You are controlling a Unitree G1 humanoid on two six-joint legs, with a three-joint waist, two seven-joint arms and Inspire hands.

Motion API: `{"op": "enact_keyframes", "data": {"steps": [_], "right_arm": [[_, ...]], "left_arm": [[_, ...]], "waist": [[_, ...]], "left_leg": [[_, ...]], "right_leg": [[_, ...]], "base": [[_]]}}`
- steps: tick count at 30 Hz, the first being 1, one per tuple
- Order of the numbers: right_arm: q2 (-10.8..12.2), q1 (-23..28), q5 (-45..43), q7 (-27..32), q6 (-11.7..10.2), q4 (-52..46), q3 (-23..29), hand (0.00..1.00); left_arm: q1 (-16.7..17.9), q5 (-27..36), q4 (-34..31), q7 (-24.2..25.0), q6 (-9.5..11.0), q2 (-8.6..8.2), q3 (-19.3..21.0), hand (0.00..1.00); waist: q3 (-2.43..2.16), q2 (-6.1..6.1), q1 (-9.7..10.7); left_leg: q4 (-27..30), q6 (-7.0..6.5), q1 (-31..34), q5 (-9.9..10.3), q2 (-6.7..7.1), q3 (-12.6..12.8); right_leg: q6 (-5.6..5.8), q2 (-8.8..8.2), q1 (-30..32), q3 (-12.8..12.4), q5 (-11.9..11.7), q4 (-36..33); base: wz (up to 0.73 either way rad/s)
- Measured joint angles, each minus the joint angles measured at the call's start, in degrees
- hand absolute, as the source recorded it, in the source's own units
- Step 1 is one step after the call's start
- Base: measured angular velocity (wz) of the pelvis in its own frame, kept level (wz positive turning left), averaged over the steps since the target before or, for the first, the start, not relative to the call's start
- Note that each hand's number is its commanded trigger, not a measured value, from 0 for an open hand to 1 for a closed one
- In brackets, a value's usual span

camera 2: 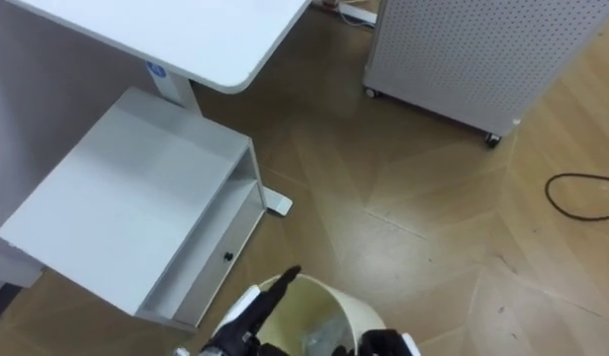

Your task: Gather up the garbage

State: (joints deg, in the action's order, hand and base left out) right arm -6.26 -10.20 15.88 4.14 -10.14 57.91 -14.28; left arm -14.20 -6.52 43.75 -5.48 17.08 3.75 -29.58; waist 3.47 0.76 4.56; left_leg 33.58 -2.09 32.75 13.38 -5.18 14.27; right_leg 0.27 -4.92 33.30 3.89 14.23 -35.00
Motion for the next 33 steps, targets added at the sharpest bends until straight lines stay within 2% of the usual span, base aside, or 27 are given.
{"op": "enact_keyframes", "data": {"steps": [2,5,8,9,10,11,12,14,19,25,27,29,30,33], "right_arm": [[-0.77,1.14,0.06,0.24,-0.23,-0.78,0.18,1.0],[-1.01,3.16,0.03,0.57,-0.29,-2.65,2.22,1.0],[-1.09,4.14,-0.37,0.63,-0.32,-3.35,3.57,1.0],[-1.12,4.92,-0.65,0.67,-0.41,-4.58,4.42,1.0],[-1.27,5.58,-0.33,0.8,-0.5,-5.43,4.42,1.0],[-1.38,6.84,-0.43,0.81,-0.57,-6.8,4.58,1.0],[-1.44,7.57,-0.59,0.74,-0.74,-7.44,4.79,1.0],[-1.63,10.5,-1.06,0.62,-1.21,-9.41,4.96,1.0],[-1.77,12.42,-1.51,0.16,-2.27,-9.58,5.83,1.0],[-2.63,13.27,-1.69,0.71,-2.39,-10.17,6.94,1.0],[-2.65,13.45,-1.71,0.65,-2.39,-10.95,6.86,1.0],[-2.73,14.28,-1.72,0.12,-2.6,-12.09,6.71,1.0],[-2.81,14.5,-1.74,-0.06,-2.63,-12.37,6.71,1.0],[-2.9,16.18,-3.06,-1.27,-2.71,-15.1,6.86,1.0]], "left_arm": [[0.13,-1.31,-3.67,-0.5,0.5,1.01,1.19,0.0],[0.44,-1.6,-7.04,-1.94,1.73,1.52,3.12,0.0],[1.89,-1.65,-9.7,-3.09,2.33,2.54,4.56,0.0],[3.22,-1.7,-11.52,-3.23,2.43,2.98,5.83,0.0],[4.63,-1.72,-13.27,-3.85,2.49,3.69,6.91,0.0],[6.3,-2.59,-15.77,-4.5,2.53,4.14,8.28,0.0],[6.94,-3.3,-16.79,-4.83,2.68,4.25,9.22,0.0],[8.51,-5.55,-18.91,-6.49,3.01,4.74,12.38,0.0],[10.98,-5.44,-23.74,-9.87,3.34,4.9,16.14,0.0],[12.08,-5.34,-27.86,-13.66,3.44,4.96,16.99,0.0],[12.16,-4.9,-29.11,-14.4,3.45,5.16,18.07,0.0],[12.18,-1.71,-30.3,-15.25,3.55,6.26,18.68,0.0],[12.17,-1.22,-30.58,-15.39,3.57,6.24,19.05,0.0],[12.94,-0.4,-32.77,-15.87,3.56,6.25,21.46,0.0]], "waist": [[-0.05,-0.1,0.38],[-0.18,-0.22,0.62],[-0.4,-0.16,1.0],[-0.86,-0.36,0.85],[-1.7,-0.35,0.72],[-2.18,-0.35,0.62],[-2.22,-0.35,0.48],[-2.62,-0.5,0.05],[-3.1,-0.36,0.26],[-3.06,0.28,-0.32],[-3.05,0.37,-0.52],[-3.08,0.57,-0.66],[-3.09,0.57,-0.79],[-2.97,0.16,-2.07]], "left_leg": [[-0.51,0.03,-2.06,0.23,-0.09,-0.2],[-1.94,0.01,-5.18,0.24,0.02,0.21],[-3.93,0.03,-9.24,0.37,0.04,1.64],[-4.74,0.17,-11.16,0.61,-0.14,2.88],[-5.87,0.32,-13.08,0.8,-0.24,4.01],[-7.21,0.48,-15.34,0.88,-0.31,5.23],[-7.9,0.56,-16.61,0.92,-0.38,5.89],[-10.33,1.14,-21.17,0.99,-0.44,7.4],[-13.47,2.16,-26.91,0.97,-0.3,7.54],[-14.0,2.38,-30.02,0.91,-0.57,7.48],[-13.85,2.84,-31.13,1.18,-1.13,7.47],[-13.82,3.35,-32.63,1.49,-1.36,7.01],[-13.81,3.49,-32.76,1.57,-1.39,6.4],[-13.97,3.81,-33.27,1.76,-1.34,2.13]], "right_leg": [[0.21,0.2,-2.63,0.53,0.14,1.31],[0.44,0.29,-5.89,0.58,-0.27,3.18],[0.75,0.22,-9.15,0.61,-0.83,5.06],[0.84,0.13,-10.54,0.95,-1.18,6.05],[0.86,0.03,-11.62,1.12,-1.46,6.75],[0.86,-0.02,-13.03,1.48,-1.77,7.59],[0.82,-0.09,-13.61,1.93,-1.85,8.05],[0.56,-0.29,-17.36,3.91,-2.21,9.94],[0.26,-0.05,-21.95,5.89,-2.39,12.3],[0.23,0.3,-24.62,6.3,-2.51,13.39],[0.14,0.65,-25.46,6.41,-2.5,13.65],[-0.24,1.26,-26.58,6.42,-2.47,14.37],[-0.35,1.41,-26.59,6.42,-2.53,14.41],[-1.06,2.5,-26.37,5.41,-2.99,14.91]], "base": [[0.0],[-0.04],[-0.24],[-0.53],[-0.65],[-0.54],[-0.53],[-0.43],[-0.27],[-0.11],[-0.24],[-0.26],[-0.32],[-0.47]]}}
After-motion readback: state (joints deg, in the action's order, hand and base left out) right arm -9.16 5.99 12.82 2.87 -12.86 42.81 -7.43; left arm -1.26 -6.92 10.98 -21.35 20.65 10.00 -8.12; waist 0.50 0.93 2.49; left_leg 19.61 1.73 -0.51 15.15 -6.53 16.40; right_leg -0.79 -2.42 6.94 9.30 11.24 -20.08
